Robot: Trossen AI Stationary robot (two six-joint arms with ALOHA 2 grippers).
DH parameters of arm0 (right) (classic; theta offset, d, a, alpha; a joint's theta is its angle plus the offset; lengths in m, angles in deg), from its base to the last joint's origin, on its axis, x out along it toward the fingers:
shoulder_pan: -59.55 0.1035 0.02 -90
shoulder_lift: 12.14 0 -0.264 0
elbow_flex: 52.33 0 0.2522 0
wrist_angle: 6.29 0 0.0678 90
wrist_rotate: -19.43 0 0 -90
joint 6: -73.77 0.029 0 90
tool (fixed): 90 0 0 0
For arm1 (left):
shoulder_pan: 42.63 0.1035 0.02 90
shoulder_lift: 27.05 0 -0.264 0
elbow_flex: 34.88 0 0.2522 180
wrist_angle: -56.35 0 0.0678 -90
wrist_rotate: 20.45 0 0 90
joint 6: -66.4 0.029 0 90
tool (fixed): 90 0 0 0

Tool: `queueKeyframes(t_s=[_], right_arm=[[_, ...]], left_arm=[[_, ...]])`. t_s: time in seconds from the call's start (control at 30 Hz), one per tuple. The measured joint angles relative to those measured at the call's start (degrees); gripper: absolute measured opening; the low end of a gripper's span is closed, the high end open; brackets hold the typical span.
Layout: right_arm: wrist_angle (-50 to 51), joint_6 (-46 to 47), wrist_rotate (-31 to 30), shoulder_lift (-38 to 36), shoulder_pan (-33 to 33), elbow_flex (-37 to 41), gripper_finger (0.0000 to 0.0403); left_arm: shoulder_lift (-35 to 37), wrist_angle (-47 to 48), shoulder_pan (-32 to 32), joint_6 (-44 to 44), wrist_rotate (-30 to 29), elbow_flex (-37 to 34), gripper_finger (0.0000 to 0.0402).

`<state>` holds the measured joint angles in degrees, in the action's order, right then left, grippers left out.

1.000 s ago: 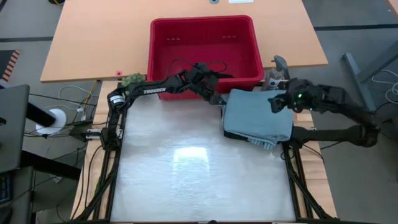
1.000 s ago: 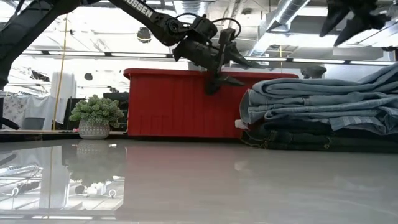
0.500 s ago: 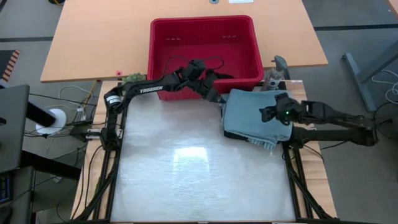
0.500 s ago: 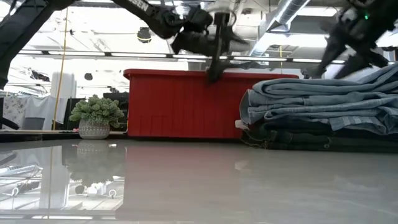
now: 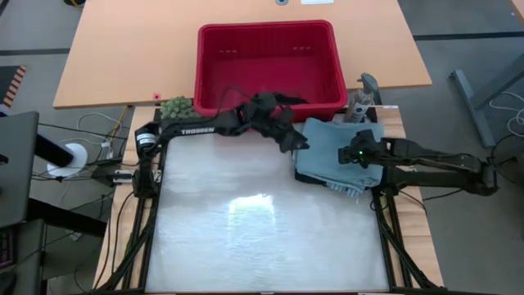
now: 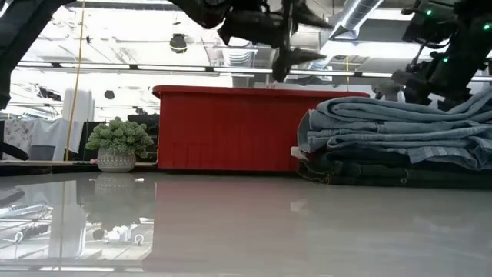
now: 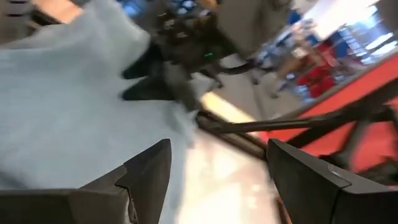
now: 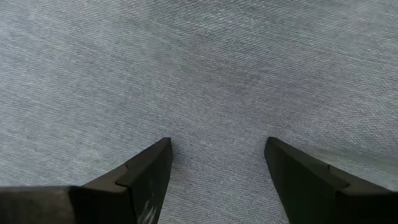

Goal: Fold Laundry from Bin
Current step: Stack the folded blue pants on top of the folded blue polo shirt

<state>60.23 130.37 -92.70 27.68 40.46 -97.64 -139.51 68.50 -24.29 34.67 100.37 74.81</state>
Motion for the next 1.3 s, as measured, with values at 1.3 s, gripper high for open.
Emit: queueKeyframes(t_s=[1.3], right_arm=[[-2.4, -5.9, 4.4, 0.8, -3.2, 0.0, 0.0285]], left_arm=[[-22.7, -15.5, -2.0, 2.7, -6.8, 0.5, 0.0159]])
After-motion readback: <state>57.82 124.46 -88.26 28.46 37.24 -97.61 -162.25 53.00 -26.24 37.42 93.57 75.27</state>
